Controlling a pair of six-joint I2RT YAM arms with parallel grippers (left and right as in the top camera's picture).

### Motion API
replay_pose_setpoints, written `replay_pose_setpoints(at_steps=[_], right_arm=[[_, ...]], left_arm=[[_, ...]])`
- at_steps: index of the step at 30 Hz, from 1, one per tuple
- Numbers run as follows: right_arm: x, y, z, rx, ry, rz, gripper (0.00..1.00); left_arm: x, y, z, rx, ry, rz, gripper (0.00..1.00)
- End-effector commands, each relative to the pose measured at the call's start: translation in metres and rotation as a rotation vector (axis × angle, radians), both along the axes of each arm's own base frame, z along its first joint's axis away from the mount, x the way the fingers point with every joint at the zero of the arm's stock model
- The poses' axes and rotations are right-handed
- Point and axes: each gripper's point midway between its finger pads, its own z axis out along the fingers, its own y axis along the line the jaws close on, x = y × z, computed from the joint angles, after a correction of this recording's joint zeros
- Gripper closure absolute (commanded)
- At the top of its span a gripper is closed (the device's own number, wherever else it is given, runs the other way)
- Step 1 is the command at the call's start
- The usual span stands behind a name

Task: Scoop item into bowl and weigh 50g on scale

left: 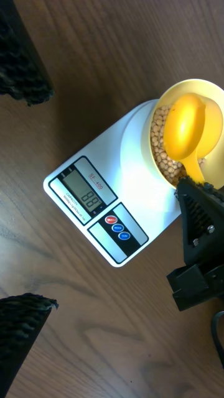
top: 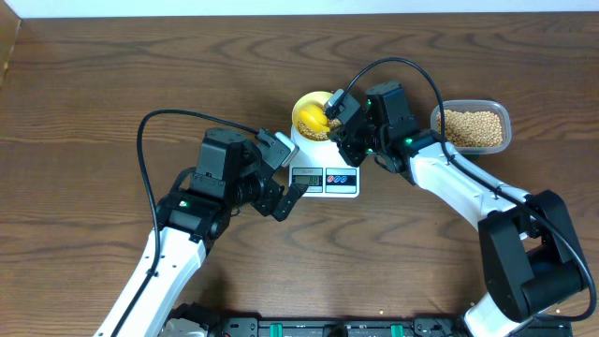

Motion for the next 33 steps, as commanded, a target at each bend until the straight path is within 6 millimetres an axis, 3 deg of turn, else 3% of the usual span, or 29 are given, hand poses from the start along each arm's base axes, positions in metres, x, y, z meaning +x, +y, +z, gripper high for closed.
replay_pose_setpoints(at_steps=[1,33], right_arm=[[0.001,0.002,0.009,0.027,-0.002,0.001,0.99],[0.009,-0.005,0.02,0.09,0.028,-0.034,0.99]], left_arm=[[-0.003,0.0,-0.006,0.008,0.009,-0.017,0.0],[-0.003,0.0,-0.006,0.008,0.009,-0.017,0.0]])
